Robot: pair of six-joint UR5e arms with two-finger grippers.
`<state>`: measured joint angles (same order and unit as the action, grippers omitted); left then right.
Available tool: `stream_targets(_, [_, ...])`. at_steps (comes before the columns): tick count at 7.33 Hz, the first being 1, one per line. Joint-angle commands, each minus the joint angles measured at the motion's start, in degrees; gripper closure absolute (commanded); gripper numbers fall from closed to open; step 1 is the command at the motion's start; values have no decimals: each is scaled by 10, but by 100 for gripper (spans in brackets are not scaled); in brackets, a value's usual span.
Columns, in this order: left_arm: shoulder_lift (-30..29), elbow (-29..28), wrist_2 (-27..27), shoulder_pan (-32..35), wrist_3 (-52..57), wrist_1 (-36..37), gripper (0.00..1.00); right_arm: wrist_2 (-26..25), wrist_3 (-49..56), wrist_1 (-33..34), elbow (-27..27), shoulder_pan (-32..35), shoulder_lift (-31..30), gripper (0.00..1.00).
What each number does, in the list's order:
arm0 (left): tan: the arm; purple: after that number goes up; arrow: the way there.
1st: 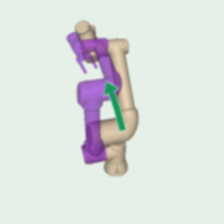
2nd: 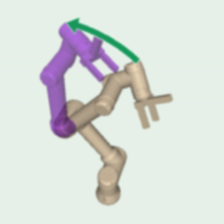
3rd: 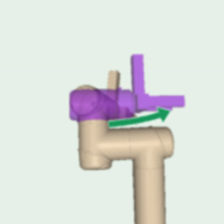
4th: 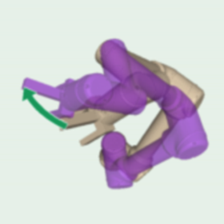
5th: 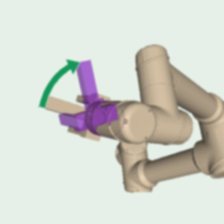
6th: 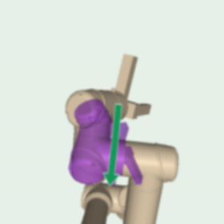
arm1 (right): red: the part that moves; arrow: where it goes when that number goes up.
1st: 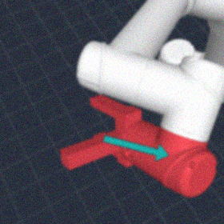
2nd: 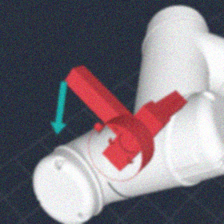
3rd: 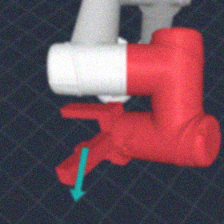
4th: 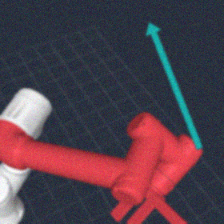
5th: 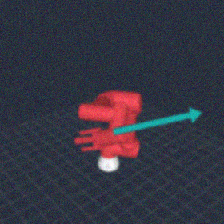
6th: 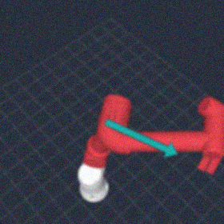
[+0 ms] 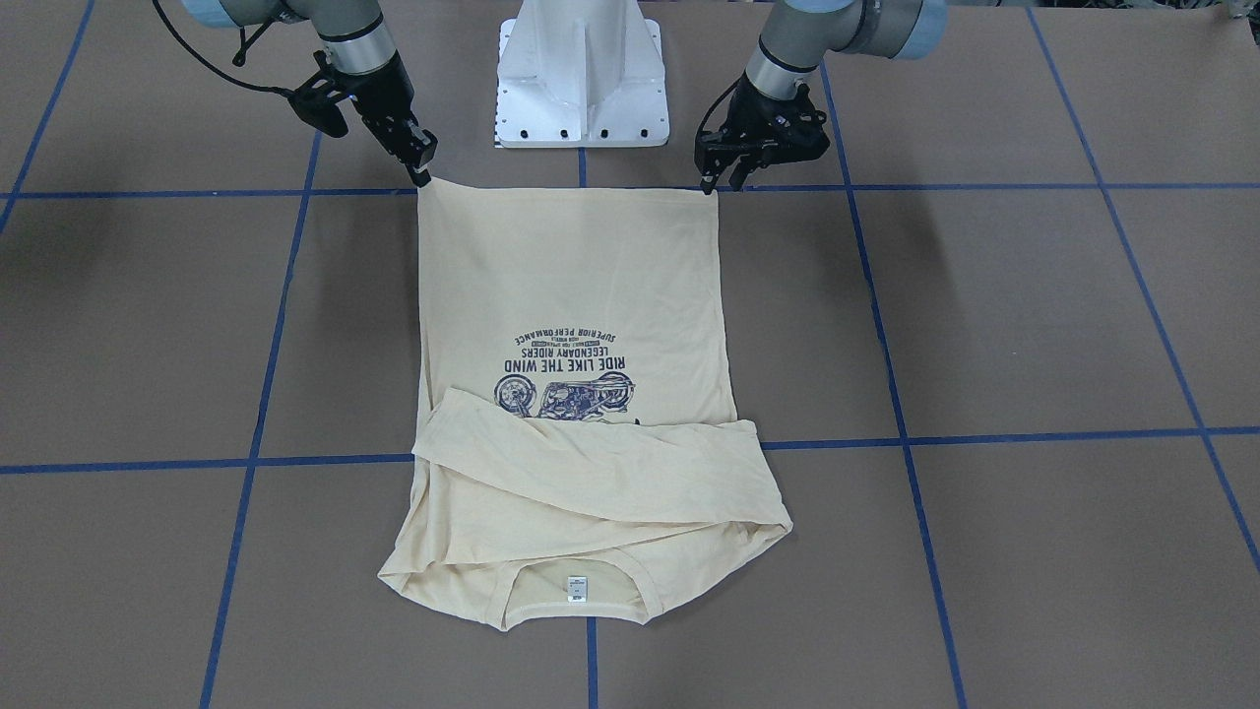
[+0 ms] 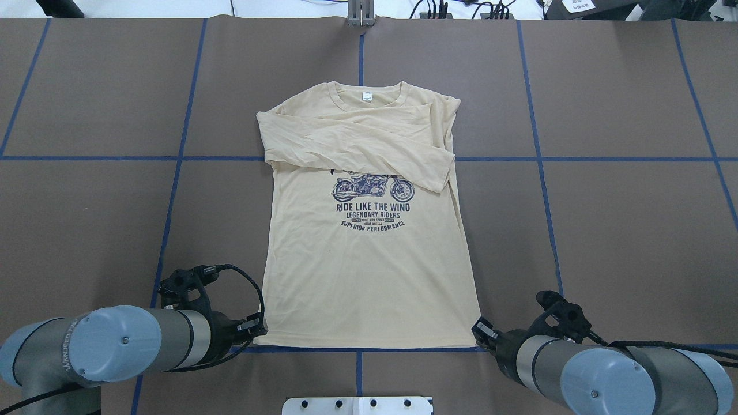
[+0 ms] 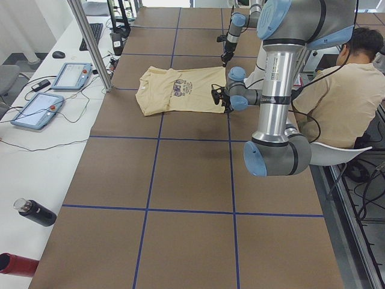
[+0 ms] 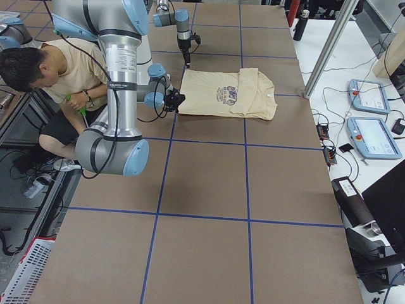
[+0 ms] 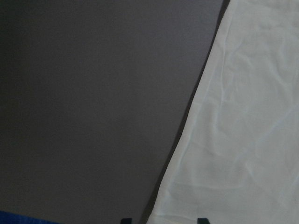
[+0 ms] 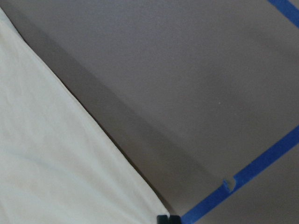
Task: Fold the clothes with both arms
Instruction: 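Position both grippers at the hem corners nearest the robot and grasp them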
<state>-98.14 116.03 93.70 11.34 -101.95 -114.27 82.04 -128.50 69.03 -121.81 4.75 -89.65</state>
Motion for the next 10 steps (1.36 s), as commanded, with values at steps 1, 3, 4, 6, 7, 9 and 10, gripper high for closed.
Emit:
stream_targets(1, [-2, -9, 1, -2, 0, 0, 47, 0, 0, 1, 0, 0, 0, 100])
stream_targets(3, [-2, -12, 1, -3, 0, 0, 48, -1, 0, 1, 0, 0, 0, 100])
stream_targets(4, [-4, -18, 1, -5, 0, 0, 49, -1, 0, 0, 0, 0, 0, 100])
stream_targets(6, [-10, -25, 1, -7, 0, 0, 52, -1, 0, 0, 0, 0, 0, 100])
stream_targets(7, [-11, -25, 1, -7, 0, 0, 53, -1, 0, 0, 0, 0, 0, 100])
stream_targets(9, [-11, -25, 1, -8, 0, 0, 56, 0, 0, 0, 0, 1, 0, 100])
stream_targets(10, [-11, -25, 2, -8, 0, 0, 57, 0, 0, 0, -1, 1, 0, 100])
